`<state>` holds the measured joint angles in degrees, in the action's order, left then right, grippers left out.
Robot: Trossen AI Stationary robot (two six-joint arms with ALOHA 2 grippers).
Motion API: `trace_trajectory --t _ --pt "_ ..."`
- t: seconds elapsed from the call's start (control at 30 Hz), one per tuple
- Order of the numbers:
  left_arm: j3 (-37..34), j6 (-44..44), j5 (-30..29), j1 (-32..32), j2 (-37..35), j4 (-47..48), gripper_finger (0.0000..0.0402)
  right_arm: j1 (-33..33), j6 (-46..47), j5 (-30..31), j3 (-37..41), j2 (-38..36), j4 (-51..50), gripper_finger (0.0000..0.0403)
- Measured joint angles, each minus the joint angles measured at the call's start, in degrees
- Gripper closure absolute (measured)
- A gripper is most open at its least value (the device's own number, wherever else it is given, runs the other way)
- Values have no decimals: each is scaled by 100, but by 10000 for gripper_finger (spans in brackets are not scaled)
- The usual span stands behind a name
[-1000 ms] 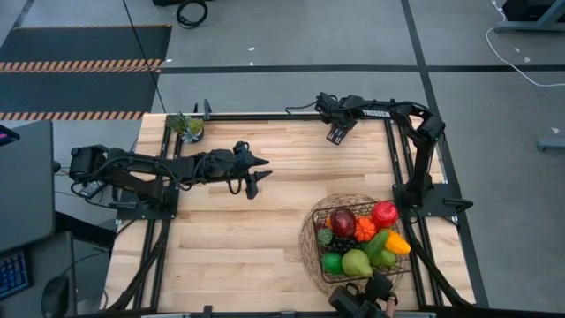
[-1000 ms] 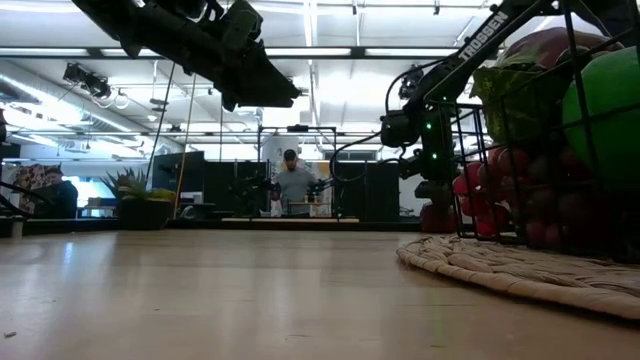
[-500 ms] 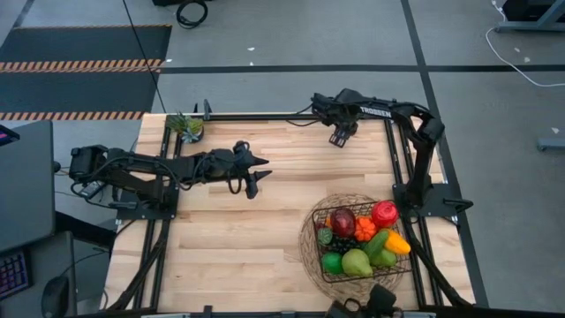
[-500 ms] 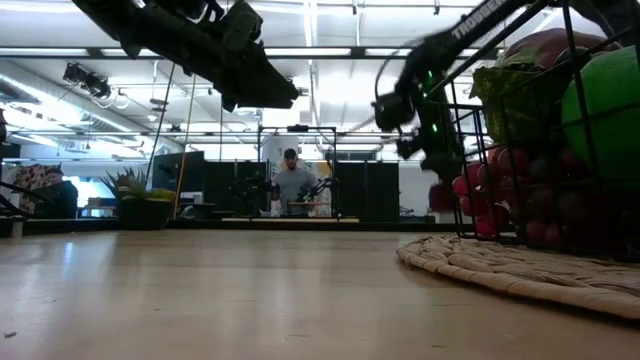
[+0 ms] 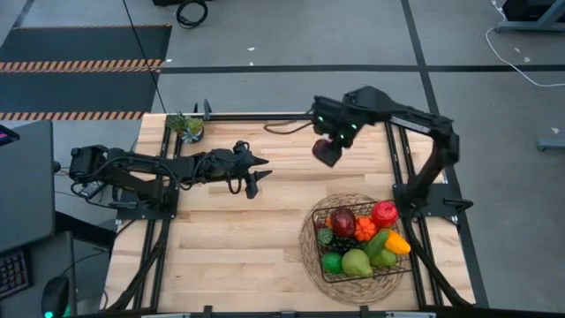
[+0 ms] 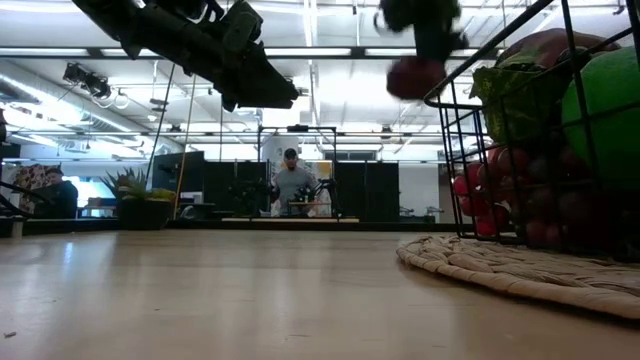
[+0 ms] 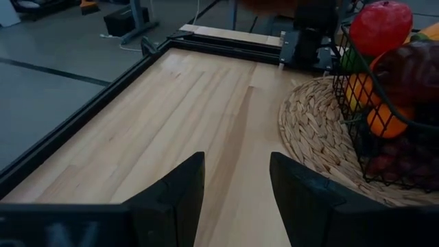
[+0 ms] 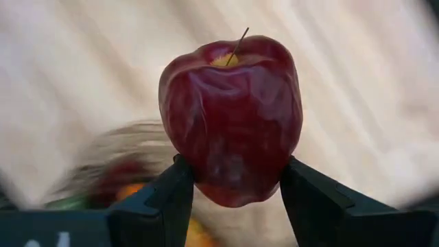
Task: Build produce basket
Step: Put the dark red apple into the black wire basket
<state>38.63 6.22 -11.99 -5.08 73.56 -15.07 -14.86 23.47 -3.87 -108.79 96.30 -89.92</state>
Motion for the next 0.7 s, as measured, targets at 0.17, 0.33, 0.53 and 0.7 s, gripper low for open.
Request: trace_trajectory --t 0.17,0.33,0.53,0.7 --pt "0 0 -2 0 0 -7 230 994 1504 -27 -4 -487 -13 203" --pt "0 69 -2 0 -2 -7 230 2065 2956 -150 68 -731 -7 203" --pt "0 100 -1 20 -2 -5 230 3250 4650 -543 68 -723 -12 203" --pt "0 105 -2 20 0 -7 230 4091 5949 -791 82 -615 -6 203"
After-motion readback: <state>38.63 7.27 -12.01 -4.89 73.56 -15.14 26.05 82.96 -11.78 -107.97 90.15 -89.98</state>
